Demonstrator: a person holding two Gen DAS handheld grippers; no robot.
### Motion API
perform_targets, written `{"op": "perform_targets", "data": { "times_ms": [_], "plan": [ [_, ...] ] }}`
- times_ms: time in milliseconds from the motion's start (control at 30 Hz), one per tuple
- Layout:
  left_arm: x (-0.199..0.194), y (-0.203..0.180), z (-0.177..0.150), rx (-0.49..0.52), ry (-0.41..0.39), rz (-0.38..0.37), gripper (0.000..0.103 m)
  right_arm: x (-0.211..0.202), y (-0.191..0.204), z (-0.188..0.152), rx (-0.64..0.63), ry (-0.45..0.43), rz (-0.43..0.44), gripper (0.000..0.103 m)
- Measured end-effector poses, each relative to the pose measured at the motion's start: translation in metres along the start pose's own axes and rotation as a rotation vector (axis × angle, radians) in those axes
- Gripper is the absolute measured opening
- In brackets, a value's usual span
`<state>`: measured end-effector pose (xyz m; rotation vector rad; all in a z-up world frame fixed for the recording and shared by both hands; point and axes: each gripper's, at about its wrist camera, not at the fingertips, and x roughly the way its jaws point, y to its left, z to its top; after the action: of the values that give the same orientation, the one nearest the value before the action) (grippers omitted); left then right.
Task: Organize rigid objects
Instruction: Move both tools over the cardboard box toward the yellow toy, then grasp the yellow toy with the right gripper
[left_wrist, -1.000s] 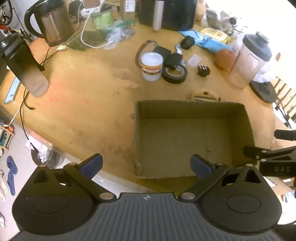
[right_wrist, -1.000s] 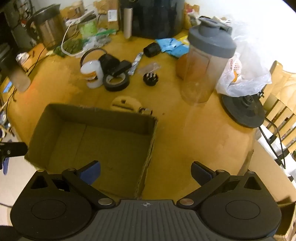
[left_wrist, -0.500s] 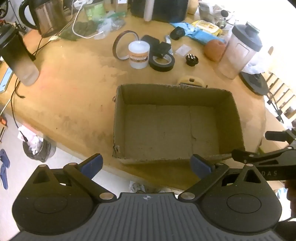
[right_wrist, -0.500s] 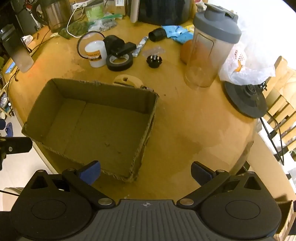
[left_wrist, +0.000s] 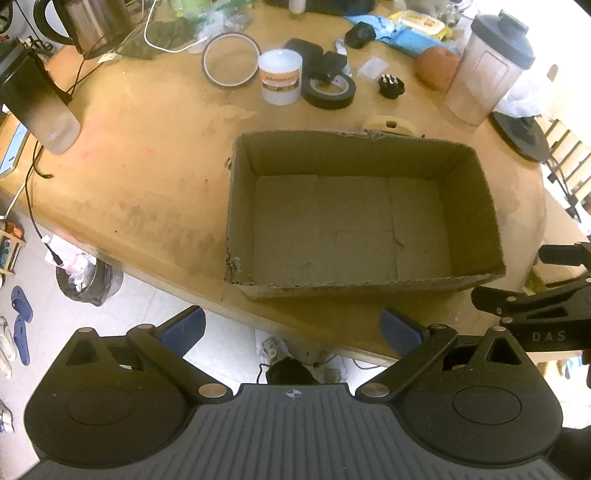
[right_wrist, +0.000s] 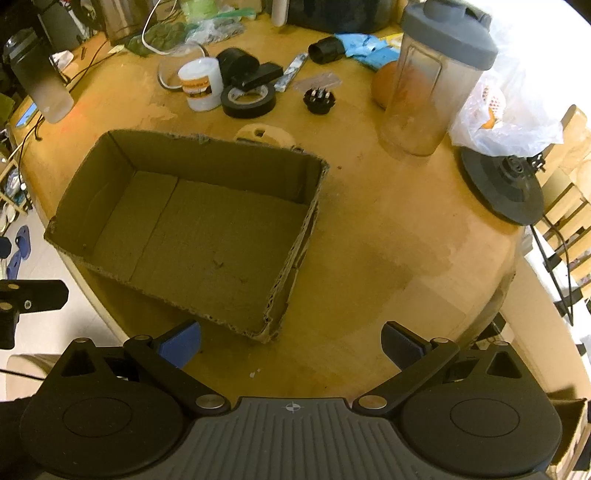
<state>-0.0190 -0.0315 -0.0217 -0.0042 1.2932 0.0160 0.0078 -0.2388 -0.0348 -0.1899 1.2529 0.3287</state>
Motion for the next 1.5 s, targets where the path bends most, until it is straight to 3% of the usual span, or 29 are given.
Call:
{"op": "perform_targets", "data": {
  "times_ms": [167, 567, 933, 1500],
  "plan": [
    [0.003, -0.001, 0.002, 0.010, 0.008, 0.009, 0.103, 0.007, -0.002, 0.003, -0.004, 0.043, 0.001, 0.103],
    [0.000, 0.006, 0.029, -0.004, -0.025, -0.002, 0.103, 0.005, -0.002, 0.019, -0.021, -0.004, 0.033, 0.103],
    [0.000, 0.018, 0.058, -0.011, -0.073, -0.011, 0.103, -0.001, -0.022, 0.054, 0.064, -0.106, 0.080, 0.103],
    [0.007, 0.040, 0.086, -0.008, -0.117, 0.010, 0.103, 0.019, -0.023, 0.112, 0.102, -0.120, 0.065, 0.103]
  ]
}}
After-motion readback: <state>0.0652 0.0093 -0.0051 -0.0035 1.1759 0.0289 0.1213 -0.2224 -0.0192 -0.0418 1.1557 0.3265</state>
